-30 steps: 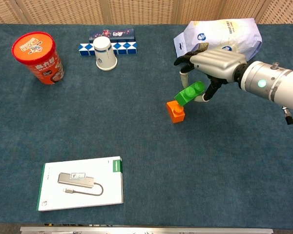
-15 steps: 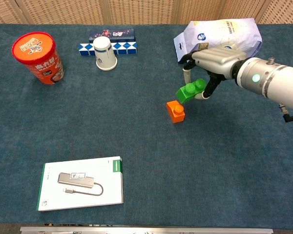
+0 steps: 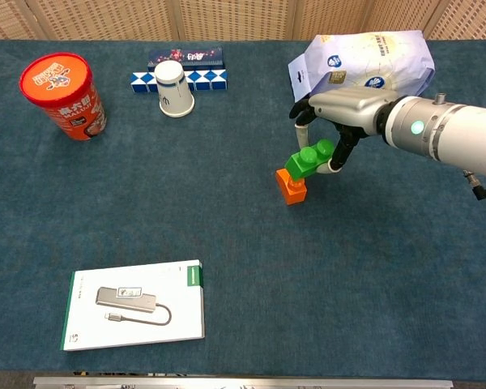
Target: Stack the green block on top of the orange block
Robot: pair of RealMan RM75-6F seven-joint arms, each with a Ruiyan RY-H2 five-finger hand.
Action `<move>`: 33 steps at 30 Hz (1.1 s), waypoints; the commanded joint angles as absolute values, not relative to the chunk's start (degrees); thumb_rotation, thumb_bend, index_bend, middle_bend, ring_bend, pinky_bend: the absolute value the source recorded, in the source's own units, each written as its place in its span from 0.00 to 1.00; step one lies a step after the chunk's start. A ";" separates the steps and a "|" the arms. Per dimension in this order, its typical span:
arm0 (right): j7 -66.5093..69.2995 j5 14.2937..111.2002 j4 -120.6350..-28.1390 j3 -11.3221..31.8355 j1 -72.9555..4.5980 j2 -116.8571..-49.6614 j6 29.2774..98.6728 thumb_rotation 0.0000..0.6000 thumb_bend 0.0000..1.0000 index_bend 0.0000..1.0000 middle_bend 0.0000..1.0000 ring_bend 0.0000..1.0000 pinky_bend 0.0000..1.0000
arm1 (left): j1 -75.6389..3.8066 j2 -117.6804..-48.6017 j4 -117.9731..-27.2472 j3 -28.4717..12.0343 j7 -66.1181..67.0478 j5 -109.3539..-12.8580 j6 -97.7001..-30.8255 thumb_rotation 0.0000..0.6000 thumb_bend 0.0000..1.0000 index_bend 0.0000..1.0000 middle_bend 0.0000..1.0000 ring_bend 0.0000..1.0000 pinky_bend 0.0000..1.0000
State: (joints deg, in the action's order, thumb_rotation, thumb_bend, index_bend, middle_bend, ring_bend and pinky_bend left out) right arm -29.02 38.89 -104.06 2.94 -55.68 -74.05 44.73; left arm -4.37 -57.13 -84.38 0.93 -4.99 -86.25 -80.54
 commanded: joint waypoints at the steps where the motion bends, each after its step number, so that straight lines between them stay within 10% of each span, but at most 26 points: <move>1: -28.89 38.82 -104.34 2.66 -55.86 -73.90 45.24 1.00 0.20 0.63 0.14 0.00 0.06 | -4.32 -57.19 -84.30 1.00 -4.88 -86.19 -80.47 1.00 0.54 0.58 0.60 0.44 0.59; 33: -29.56 30.59 -103.92 -0.96 -61.55 -74.18 44.19 1.00 0.20 0.63 0.14 0.00 0.06 | -3.74 -57.76 -83.82 1.07 -5.80 -86.08 -81.17 1.00 0.54 0.58 0.60 0.44 0.59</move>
State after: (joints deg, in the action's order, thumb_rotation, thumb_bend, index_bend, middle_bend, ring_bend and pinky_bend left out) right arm -29.55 30.60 -103.92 -0.94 -61.54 -74.17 44.17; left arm -3.73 -57.76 -83.81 1.07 -5.80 -86.08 -81.17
